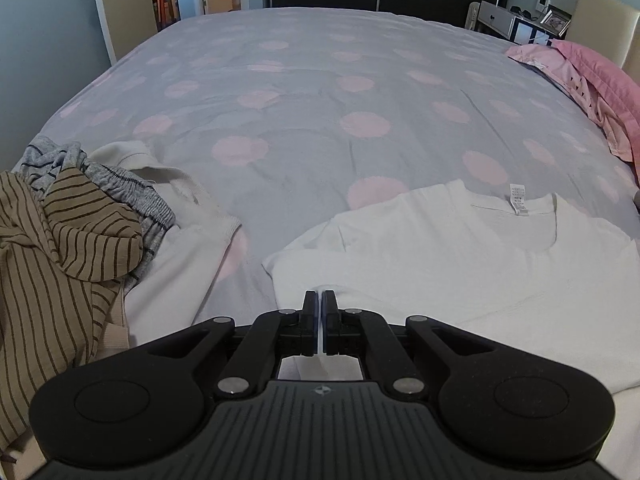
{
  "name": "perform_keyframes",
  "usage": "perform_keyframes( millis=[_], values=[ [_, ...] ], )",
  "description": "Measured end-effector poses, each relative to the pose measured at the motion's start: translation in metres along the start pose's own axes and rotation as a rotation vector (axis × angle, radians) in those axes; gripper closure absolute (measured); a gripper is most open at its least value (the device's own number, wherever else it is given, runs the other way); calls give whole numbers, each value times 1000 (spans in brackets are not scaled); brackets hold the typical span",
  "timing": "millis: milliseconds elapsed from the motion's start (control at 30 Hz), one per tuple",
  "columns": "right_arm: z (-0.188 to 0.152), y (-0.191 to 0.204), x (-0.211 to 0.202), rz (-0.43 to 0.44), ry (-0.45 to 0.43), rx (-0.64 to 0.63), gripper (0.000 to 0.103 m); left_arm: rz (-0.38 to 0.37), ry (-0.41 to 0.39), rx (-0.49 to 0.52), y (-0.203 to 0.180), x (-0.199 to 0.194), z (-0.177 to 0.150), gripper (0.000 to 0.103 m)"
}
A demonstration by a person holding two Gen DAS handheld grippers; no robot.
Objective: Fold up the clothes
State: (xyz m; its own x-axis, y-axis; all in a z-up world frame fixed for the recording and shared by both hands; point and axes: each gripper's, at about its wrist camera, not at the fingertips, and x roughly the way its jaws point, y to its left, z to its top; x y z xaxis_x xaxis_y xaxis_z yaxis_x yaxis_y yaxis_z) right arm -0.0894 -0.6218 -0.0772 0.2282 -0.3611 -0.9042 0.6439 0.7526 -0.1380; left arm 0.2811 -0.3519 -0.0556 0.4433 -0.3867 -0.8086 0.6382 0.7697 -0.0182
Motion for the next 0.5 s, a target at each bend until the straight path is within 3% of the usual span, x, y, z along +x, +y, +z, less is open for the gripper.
perform_keyframes(
  millis=[67, 133, 267, 367, 500],
  values=[
    [0, -6, -12, 5, 1, -5, 70, -7, 0, 4, 1, 0, 0, 103],
    [2, -14, -24, 36, -16, 18, 69, -9, -1, 10, 0, 0, 1, 103],
    [16, -35, -41, 121, -79, 147, 66, -17, 3, 12, 0, 1, 2, 103],
    [31, -48, -45, 207, -127, 255, 56, -22, 3, 16, -2, 1, 2, 103],
    [58, -43, -23, 197, -206, 287, 53, -34, 2, 20, -5, 0, 2, 103]
  ],
)
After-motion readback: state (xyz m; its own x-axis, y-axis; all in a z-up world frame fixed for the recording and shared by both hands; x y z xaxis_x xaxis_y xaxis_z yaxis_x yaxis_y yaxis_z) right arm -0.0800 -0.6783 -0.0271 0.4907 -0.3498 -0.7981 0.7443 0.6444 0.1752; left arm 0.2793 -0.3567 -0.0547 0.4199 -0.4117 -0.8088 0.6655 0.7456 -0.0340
